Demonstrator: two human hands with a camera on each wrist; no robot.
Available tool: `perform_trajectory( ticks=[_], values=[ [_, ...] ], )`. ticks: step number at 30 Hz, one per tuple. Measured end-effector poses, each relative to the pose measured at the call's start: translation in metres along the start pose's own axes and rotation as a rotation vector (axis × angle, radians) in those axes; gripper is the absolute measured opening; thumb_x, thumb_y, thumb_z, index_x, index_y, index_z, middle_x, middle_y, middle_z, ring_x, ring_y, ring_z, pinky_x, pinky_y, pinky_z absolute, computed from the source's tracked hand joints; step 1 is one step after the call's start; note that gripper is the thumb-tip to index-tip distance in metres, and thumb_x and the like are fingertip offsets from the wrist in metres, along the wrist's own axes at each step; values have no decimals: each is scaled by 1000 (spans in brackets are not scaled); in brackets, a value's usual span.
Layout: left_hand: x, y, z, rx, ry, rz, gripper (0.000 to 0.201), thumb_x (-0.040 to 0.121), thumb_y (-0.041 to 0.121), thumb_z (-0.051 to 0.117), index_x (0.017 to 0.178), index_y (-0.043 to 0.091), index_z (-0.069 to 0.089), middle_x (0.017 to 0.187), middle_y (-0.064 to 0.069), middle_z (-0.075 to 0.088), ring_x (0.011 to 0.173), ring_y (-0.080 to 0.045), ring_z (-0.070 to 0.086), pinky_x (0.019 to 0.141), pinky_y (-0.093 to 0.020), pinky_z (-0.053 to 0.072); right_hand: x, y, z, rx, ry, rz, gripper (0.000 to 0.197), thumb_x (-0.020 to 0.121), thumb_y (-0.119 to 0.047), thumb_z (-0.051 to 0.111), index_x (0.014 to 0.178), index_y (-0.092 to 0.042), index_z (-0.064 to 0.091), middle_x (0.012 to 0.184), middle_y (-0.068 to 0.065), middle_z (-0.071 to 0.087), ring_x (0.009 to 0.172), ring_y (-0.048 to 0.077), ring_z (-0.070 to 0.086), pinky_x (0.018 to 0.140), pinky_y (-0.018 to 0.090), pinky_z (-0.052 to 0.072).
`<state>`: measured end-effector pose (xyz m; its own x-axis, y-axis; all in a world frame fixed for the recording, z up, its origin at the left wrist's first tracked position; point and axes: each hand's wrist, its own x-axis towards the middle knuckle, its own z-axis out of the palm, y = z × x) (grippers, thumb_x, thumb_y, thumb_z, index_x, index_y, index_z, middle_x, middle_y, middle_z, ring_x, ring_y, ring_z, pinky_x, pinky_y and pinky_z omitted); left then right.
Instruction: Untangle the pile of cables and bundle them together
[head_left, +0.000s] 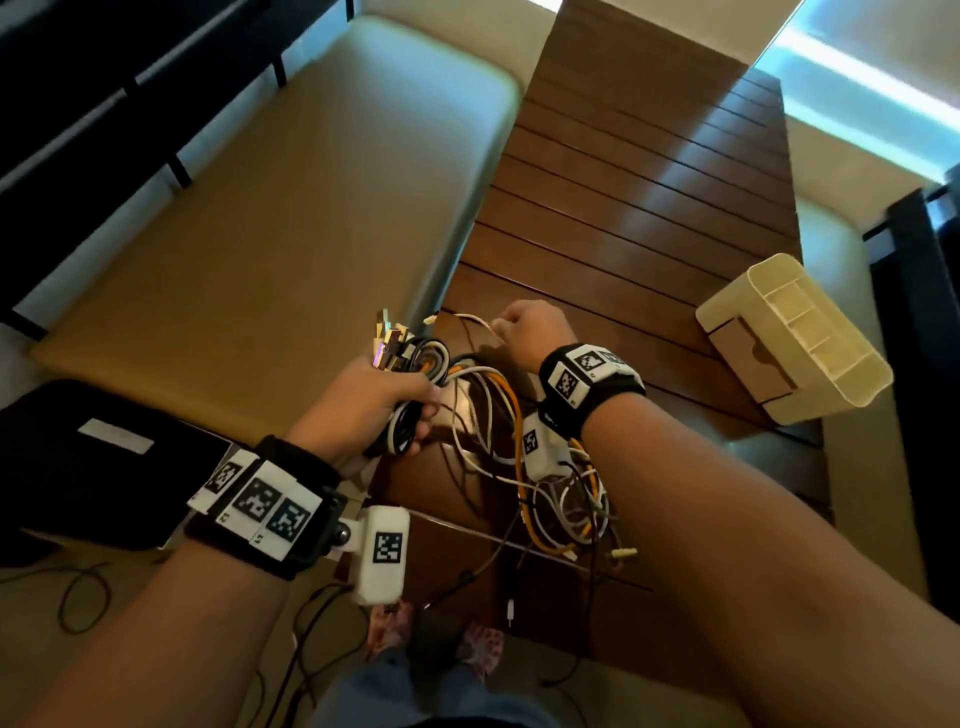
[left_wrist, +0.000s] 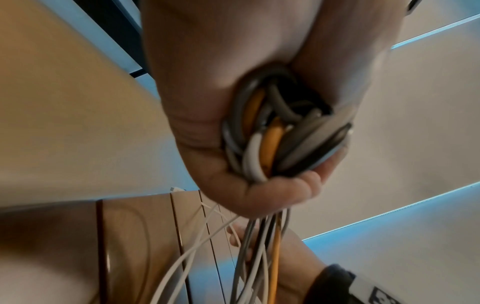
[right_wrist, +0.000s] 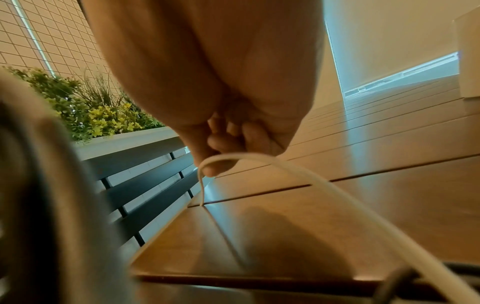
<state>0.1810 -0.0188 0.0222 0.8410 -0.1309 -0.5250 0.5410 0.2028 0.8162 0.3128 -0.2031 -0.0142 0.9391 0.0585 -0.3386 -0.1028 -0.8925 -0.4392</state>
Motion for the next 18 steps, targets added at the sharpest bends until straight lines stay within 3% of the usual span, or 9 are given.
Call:
perform_trajectory(
  ticks=[3,5,8,10,13,17,18],
  values=[
    [4,-1,1,-39,-11,14,13,79,1,64,70,6,57,63,-12,52,49,-22,49,44,-26,43,4,-17,1,-42,-64,-51,27,99,-32,54,100,-11,71,99,8,69,95,25,63,77,31,48],
    [5,-1,-1,-66,-17,23,10,74,6,66,70,6,57,62,-12,52,49,-21,49,43,-26,43,7,-26,2,-79,-144,-26,36,100,-37,50,104,-6,70,99,11,67,88,24,58,73,29,40],
    [6,-4,-6,-91,-11,27,14,70,11,67,76,4,57,62,-10,54,49,-20,51,43,-27,44,12,-36,0,-160,-214,-54,37,101,-34,49,113,-5,68,114,14,67,91,24,58,76,30,41],
    [5,-8,-11,-112,8,34,17,68,13,68,77,4,57,62,-10,55,48,-19,51,43,-27,44,14,-45,1,-134,-157,-149,32,102,-30,50,108,-7,71,111,13,69,99,26,63,85,35,49],
    [0,-13,-19,-139,35,51,11,76,8,67,71,4,58,61,-11,54,48,-20,51,44,-26,43,11,-64,7,55,-97,-260,27,100,-28,53,101,-10,73,99,6,71,93,22,64,89,40,51],
    [-8,-14,-30,-171,59,65,15,79,9,66,65,7,59,62,-9,53,49,-19,51,46,-27,42,1,-88,6,194,-179,-339,23,102,-30,51,96,-20,71,102,-3,72,94,8,61,76,14,41],
    [-9,-12,-33,-166,71,74,17,81,7,65,64,7,59,62,-9,53,50,-19,51,46,-27,43,-2,-89,4,198,-191,-350,23,102,-31,52,91,-23,71,103,-4,73,95,6,61,77,13,39]
  ],
)
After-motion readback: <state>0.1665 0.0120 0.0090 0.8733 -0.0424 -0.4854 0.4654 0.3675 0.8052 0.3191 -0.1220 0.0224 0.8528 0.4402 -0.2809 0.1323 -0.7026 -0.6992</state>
